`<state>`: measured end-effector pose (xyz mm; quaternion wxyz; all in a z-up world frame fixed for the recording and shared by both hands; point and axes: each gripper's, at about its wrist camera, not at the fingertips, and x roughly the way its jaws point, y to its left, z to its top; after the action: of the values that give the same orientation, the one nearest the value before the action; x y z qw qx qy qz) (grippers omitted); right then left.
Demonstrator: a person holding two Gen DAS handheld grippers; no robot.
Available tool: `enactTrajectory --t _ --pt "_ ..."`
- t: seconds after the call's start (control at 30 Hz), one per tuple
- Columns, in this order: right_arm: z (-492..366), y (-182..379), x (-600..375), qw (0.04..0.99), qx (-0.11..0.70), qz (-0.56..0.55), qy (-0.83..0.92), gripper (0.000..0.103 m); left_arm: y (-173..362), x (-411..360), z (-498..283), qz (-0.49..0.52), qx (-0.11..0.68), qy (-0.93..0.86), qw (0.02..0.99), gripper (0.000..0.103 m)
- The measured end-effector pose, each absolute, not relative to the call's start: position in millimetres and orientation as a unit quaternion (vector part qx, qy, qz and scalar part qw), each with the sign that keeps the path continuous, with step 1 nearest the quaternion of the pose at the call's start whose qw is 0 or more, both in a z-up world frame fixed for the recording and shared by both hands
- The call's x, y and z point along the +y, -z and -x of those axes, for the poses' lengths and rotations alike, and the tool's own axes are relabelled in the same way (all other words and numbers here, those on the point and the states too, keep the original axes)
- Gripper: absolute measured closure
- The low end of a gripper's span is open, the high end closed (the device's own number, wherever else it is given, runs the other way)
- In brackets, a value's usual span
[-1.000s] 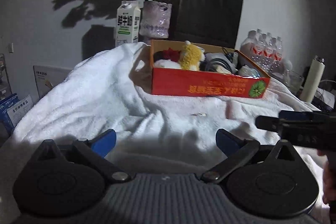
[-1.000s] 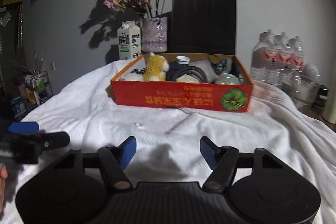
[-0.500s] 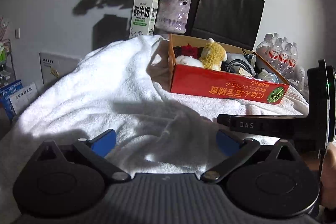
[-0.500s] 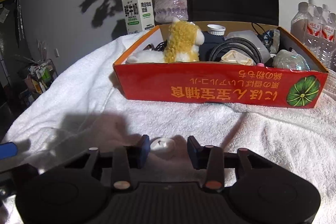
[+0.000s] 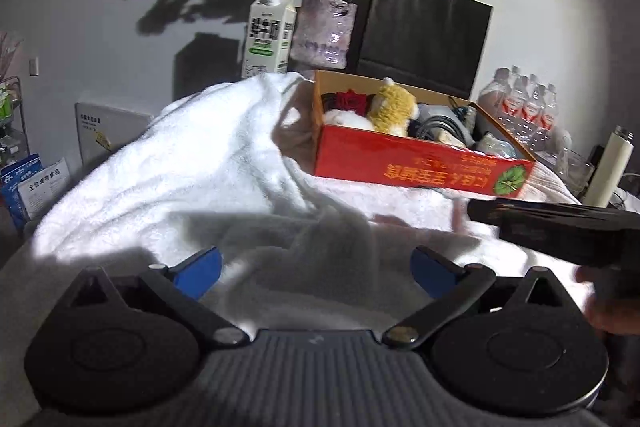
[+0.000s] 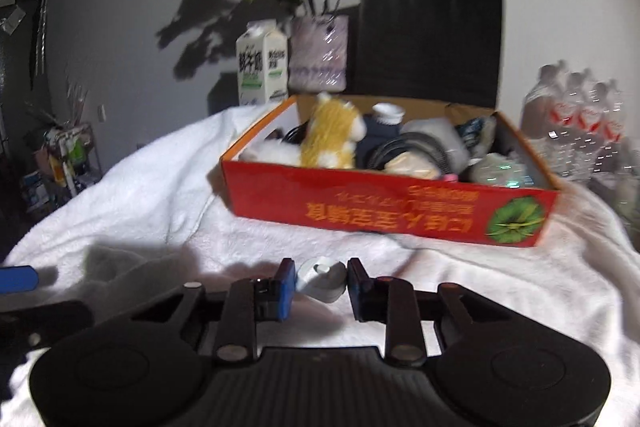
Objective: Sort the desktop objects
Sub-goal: 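Grasp the small white round piece on the towel with the right tool, then carry the white piece into the box and open the right tool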
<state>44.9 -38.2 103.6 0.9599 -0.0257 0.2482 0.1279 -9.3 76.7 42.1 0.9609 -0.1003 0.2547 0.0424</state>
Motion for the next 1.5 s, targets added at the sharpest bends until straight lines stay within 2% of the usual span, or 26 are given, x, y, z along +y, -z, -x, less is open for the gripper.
enactTrajectory --t 0.33,0.9,1.2,1.5 --pt "64 -110 -86 0.97 0.227 0.021 -0.089 0.076 -48 26 32 0.072 0.251 0.013 0.965 0.0" --pt "149 -130 -95 0.984 0.147 0.027 -0.098 0.076 -69 -9 95 0.044 0.21 0.021 0.977 0.0" --pt "151 -132 -100 0.985 0.145 0.009 -0.096 0.076 -73 -6 89 0.041 0.2 0.017 0.979 0.0" --pt "98 -159 -110 0.987 0.124 0.01 -0.104 0.076 -111 1 29 0.028 0.147 0.022 0.989 0.0"
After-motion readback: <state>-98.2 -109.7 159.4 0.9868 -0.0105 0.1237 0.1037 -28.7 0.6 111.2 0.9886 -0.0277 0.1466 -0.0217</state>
